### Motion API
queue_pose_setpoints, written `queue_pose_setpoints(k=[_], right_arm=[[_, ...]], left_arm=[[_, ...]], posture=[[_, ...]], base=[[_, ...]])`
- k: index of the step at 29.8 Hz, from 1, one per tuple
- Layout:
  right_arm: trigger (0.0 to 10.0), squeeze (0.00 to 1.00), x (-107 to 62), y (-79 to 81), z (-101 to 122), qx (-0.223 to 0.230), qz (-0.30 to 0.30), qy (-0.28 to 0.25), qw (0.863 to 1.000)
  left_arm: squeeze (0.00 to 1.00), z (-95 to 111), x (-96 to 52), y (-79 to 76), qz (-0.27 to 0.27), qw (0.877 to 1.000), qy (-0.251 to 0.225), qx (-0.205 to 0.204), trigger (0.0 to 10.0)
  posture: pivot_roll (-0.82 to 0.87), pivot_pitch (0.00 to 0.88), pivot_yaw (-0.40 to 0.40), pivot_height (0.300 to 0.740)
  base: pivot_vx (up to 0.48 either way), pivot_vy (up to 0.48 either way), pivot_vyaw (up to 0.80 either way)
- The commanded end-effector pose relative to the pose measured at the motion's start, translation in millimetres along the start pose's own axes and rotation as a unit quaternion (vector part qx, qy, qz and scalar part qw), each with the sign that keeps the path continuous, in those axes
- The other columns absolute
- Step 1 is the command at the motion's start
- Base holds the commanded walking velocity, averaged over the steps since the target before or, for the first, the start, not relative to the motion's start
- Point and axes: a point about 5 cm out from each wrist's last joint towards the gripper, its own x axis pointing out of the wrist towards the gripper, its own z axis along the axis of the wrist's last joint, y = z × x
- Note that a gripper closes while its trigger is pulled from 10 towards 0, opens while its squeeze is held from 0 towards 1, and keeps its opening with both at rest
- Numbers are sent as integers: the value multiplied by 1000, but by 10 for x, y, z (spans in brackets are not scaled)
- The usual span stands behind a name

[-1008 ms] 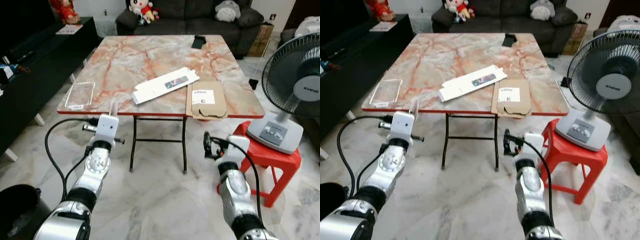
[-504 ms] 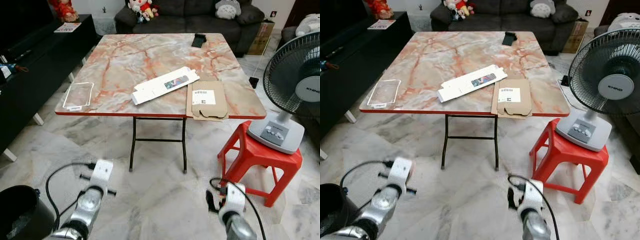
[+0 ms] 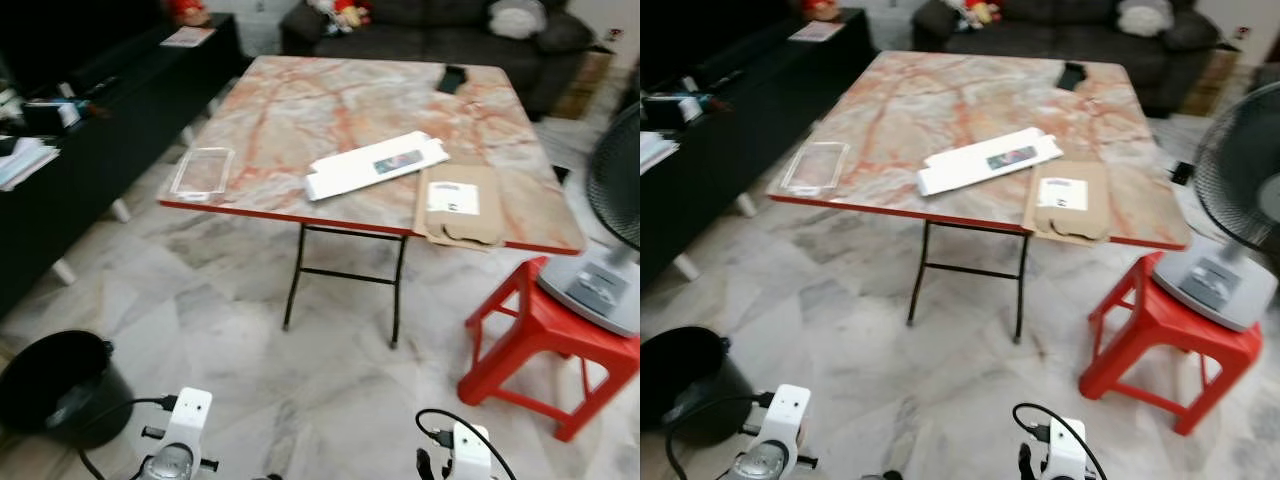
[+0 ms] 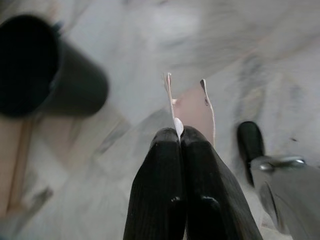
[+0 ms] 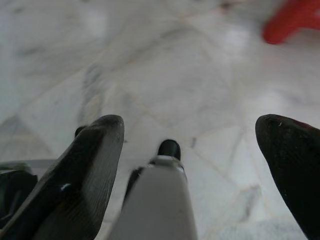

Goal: Picking trash to rubbish bin

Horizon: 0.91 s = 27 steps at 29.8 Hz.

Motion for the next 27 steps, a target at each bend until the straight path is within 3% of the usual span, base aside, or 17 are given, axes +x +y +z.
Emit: queue_pose_setpoints(k=[1,9,27], right_arm=[[10000,0,12,7,39,-15,-1,-2,1000],[10000,0,49,69,191,-23,2,-22,999],[10000,0,31,27,116,-35,0,-11,999]], left_arm=[[0,-52,-8,20,4,1000,13,-6,10000],[0,-38,-7,21,2,1000,8,-9,10000],[0,-83,-15,17,6,1000,20,-18,10000]], posture=[[-94,57,12,740],[-93,61,11,740],[-98,40,8,740]], base=[[0,0,800],[0,0,800],[0,0,800]])
